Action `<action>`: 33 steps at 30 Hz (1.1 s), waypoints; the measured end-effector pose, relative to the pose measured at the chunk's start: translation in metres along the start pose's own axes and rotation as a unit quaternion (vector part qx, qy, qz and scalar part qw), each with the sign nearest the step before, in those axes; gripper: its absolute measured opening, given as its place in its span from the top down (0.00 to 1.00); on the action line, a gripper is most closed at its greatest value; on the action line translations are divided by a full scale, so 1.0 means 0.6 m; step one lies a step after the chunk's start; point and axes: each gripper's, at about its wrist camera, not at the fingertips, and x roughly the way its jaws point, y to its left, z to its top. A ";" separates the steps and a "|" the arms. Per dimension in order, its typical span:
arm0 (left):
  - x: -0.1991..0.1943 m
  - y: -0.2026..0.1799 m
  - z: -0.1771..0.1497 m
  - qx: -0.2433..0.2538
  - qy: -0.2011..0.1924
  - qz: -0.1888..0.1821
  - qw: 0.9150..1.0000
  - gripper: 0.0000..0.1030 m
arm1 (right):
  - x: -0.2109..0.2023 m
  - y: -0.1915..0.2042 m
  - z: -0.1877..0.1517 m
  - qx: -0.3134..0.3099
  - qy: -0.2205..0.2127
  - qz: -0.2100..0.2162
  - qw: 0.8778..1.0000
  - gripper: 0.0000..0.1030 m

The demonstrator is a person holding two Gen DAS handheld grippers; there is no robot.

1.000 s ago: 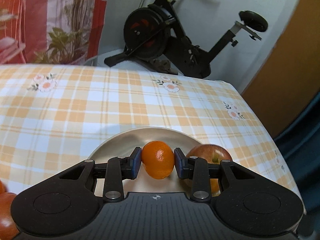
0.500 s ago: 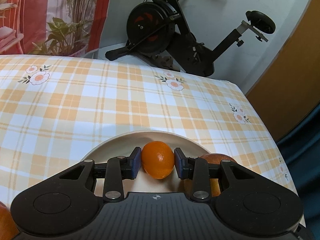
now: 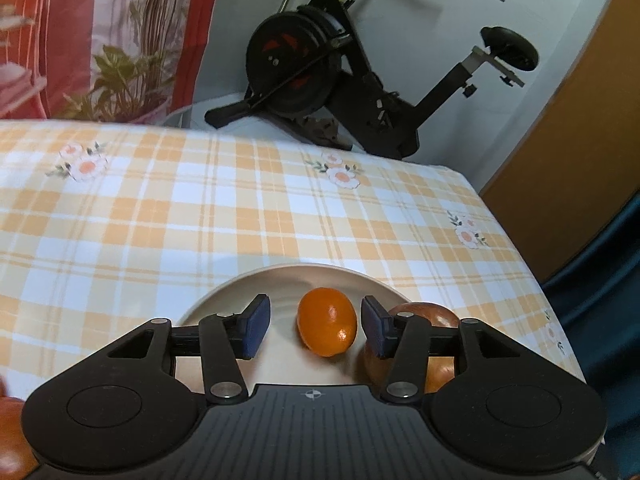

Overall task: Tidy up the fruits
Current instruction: 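Lower the grapefruit onto the plate and open the right gripper while the left withdraws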

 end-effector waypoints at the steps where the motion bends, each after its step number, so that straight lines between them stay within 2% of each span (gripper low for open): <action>1: -0.009 -0.001 0.000 0.005 -0.004 -0.001 1.000 0.49 | -0.002 0.000 0.000 0.001 -0.001 0.001 1.000 0.53; 12: -0.116 0.015 -0.023 0.046 -0.037 0.021 0.998 0.49 | -0.019 0.003 0.006 0.009 -0.010 0.003 1.000 0.53; 26: -0.223 0.079 -0.076 0.046 -0.062 0.040 0.996 0.49 | -0.054 0.025 0.005 0.050 0.006 0.003 0.999 0.53; 33: -0.268 0.101 -0.110 0.047 -0.073 0.054 0.995 0.49 | -0.066 0.060 -0.002 0.041 0.008 0.021 0.999 0.53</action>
